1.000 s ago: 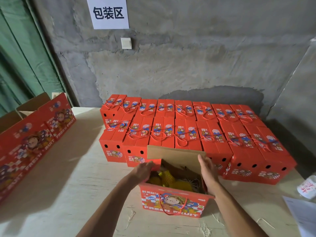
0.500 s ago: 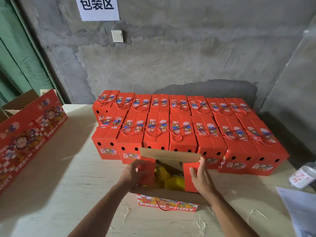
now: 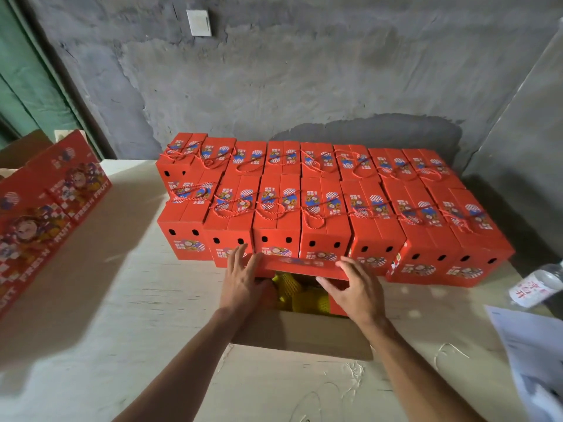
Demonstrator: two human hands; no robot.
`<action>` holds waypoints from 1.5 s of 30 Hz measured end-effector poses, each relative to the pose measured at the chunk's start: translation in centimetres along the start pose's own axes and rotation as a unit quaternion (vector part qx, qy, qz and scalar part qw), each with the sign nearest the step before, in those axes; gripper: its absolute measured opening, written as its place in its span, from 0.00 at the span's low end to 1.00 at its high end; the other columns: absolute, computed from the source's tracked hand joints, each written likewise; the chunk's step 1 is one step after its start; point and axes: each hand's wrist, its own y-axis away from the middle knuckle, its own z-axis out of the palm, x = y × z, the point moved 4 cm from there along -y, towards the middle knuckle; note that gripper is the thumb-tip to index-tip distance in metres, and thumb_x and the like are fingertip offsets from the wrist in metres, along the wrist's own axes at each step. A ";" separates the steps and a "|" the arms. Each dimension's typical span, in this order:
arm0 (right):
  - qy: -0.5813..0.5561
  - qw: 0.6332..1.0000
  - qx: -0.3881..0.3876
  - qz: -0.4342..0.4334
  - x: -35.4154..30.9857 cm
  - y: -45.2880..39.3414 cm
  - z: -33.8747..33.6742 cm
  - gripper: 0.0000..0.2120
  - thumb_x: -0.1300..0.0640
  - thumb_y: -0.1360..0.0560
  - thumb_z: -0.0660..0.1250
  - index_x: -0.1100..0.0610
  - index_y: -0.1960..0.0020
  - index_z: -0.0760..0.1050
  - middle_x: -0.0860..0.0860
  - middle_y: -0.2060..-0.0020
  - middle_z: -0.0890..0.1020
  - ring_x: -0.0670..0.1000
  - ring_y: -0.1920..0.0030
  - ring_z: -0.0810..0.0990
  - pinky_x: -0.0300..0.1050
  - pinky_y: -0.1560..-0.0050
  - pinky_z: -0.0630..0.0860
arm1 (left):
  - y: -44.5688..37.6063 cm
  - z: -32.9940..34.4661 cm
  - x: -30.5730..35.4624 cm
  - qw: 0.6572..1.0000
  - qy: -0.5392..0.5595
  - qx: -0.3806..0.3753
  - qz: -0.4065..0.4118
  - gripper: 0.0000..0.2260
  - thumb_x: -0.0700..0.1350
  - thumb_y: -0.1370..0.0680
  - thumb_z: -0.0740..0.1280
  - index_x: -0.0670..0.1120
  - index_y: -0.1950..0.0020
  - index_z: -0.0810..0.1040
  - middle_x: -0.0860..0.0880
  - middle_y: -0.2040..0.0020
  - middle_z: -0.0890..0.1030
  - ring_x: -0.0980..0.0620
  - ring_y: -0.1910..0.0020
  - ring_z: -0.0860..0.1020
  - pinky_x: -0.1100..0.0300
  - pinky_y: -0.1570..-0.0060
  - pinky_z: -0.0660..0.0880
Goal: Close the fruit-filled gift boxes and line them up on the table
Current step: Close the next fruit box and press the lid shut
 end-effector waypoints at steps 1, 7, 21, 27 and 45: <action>0.010 1.000 -0.014 0.004 -0.2 0.1 0.0 0.32 0.29 0.30 0.71 0.57 0.43 0.83 0.50 0.42 0.85 0.51 0.43 0.82 0.46 0.46 0.80 | 0.1 0.0 -0.2 1.000 -0.017 0.006 0.001 0.31 0.56 0.24 0.74 0.51 0.23 0.70 0.40 0.19 0.58 0.37 0.19 0.53 0.36 0.27 0.66; 0.014 0.988 -0.153 0.029 0.7 0.9 0.2 0.43 0.23 0.24 0.54 0.54 0.24 0.71 0.49 0.25 0.72 0.50 0.26 0.70 0.48 0.32 0.74 | 0.1 0.4 -0.3 0.996 -0.084 -0.023 0.014 0.29 0.61 0.22 0.69 0.58 0.21 0.68 0.47 0.15 0.50 0.45 0.17 0.46 0.40 0.24 0.62; 0.004 0.982 -0.189 0.020 0.2 0.2 0.6 0.33 0.41 0.21 0.68 0.59 0.23 0.70 0.55 0.23 0.69 0.55 0.20 0.63 0.47 0.21 0.61 | -0.4 1.3 0.6 0.978 -0.009 -0.207 -0.012 0.35 0.66 0.19 0.53 0.58 0.16 0.44 0.49 0.16 0.41 0.36 0.24 0.66 0.39 0.29 0.71; -0.005 0.979 -0.203 0.020 0.5 0.2 0.6 0.31 0.46 0.19 0.68 0.60 0.22 0.67 0.56 0.21 0.66 0.55 0.20 0.61 0.47 0.22 0.60 | -0.4 0.7 0.7 0.980 -0.043 -0.196 0.016 0.24 0.59 0.14 0.51 0.66 0.18 0.50 0.46 0.15 0.43 0.32 0.30 0.73 0.39 0.36 0.77; -0.034 0.954 -0.299 0.021 1.2 1.3 1.1 0.29 0.45 0.13 0.48 0.52 0.16 0.45 0.43 0.19 0.40 0.45 0.19 0.35 0.38 0.25 0.49 | 0.8 1.3 0.7 0.980 -0.031 -0.195 -0.012 0.26 0.67 0.18 0.42 0.69 0.20 0.41 0.54 0.16 0.37 0.42 0.18 0.37 0.32 0.23 0.55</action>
